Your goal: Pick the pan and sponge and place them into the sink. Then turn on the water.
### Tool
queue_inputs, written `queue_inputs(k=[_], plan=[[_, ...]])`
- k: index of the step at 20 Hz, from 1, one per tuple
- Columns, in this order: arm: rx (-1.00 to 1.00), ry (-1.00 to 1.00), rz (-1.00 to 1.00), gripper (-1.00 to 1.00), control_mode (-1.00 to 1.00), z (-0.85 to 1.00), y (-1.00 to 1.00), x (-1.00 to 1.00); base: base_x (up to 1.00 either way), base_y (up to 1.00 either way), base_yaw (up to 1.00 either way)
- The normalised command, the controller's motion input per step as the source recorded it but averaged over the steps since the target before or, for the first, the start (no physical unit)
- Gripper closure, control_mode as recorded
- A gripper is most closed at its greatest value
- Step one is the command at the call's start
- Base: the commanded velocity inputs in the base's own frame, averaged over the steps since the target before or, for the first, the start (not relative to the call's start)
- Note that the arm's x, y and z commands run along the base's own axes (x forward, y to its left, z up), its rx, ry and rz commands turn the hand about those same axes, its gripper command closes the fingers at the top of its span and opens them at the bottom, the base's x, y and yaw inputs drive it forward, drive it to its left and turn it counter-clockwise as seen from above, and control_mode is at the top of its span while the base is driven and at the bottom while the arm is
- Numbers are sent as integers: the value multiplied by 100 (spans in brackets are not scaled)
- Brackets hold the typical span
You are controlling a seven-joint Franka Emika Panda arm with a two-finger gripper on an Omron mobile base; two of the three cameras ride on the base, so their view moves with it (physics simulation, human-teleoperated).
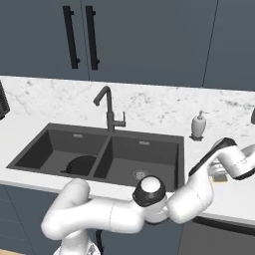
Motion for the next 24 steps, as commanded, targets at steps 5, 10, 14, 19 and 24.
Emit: queue_inputs(k=[5, 10, 14, 19, 24], plan=[[6, 0, -8, 100, -100, 41, 100, -31, 0, 0, 0], [8, 0, -5, 100, -100, 30, 100, -61, 0, 0, 0], [11, 0, -2, 100, -100, 38, 100, -73, 0, 0, 0], [7, 3, 0, 100, -100, 57, 100, -47, 0, 0, 0], [1, 15, 0, 100, -100, 69, 100, -21, 0, 0, 0]])
